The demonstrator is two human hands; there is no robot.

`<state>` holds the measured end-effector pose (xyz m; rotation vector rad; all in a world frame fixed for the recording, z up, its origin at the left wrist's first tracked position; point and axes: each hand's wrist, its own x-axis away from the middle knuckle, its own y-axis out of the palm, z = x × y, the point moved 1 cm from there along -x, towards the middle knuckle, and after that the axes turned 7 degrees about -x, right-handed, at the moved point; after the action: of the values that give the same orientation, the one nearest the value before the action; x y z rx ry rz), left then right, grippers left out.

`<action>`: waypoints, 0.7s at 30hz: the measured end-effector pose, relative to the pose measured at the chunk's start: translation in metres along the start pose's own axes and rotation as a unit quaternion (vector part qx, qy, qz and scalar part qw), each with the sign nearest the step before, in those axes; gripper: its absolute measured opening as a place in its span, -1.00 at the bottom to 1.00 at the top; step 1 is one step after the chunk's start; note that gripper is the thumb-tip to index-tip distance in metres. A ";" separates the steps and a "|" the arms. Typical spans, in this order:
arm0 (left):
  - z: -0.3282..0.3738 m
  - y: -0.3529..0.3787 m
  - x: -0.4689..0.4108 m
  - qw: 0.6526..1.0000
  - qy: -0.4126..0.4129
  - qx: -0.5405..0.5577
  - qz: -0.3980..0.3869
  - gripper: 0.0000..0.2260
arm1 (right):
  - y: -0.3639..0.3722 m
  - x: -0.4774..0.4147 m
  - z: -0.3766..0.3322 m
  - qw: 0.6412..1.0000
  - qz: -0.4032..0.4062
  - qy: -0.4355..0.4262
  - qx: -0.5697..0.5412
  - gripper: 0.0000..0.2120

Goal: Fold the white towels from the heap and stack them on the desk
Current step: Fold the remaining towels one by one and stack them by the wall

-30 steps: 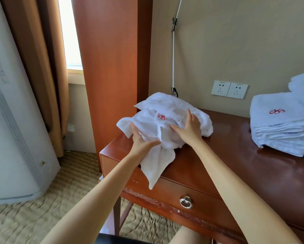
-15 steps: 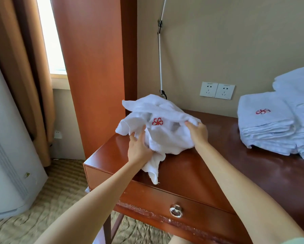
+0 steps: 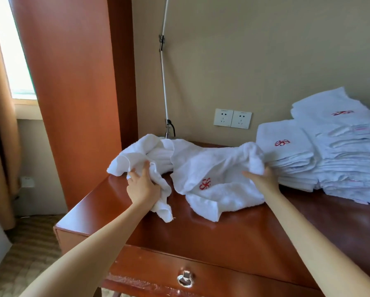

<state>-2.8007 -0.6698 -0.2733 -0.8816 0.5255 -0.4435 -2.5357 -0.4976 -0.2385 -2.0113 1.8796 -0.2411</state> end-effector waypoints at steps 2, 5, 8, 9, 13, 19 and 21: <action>0.005 0.005 -0.003 1.000 0.003 -0.021 -0.011 -0.33 | 0.015 0.005 0.002 0.997 -0.067 -0.013 0.030 -0.37; 0.018 0.015 -0.008 0.997 0.028 -0.065 -0.018 -0.26 | 0.036 0.008 0.002 0.995 -0.094 -0.028 0.028 -0.23; 0.025 0.025 -0.018 0.997 0.051 -0.059 -0.017 -0.23 | 0.052 0.005 0.004 0.995 -0.077 -0.036 0.056 -0.18; 0.025 0.028 -0.023 0.997 0.056 -0.052 -0.016 -0.22 | 0.055 0.005 0.004 0.994 -0.070 -0.039 0.068 -0.20; 0.025 0.035 -0.043 0.997 0.063 -0.037 0.003 -0.23 | 0.059 0.001 0.010 0.992 -0.034 -0.081 0.087 -0.37; 0.022 0.035 -0.038 0.990 0.047 0.124 0.055 -0.47 | 0.042 0.002 0.018 0.967 0.126 -0.214 0.059 -0.35; 0.021 0.033 -0.033 0.983 0.031 0.173 0.059 -0.52 | 0.040 0.005 0.013 0.926 0.164 -0.313 0.130 -0.08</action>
<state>-2.8093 -0.6205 -0.2810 -0.5009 0.5358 -0.4381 -2.5672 -0.5025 -0.2661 -1.3486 1.6170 0.2144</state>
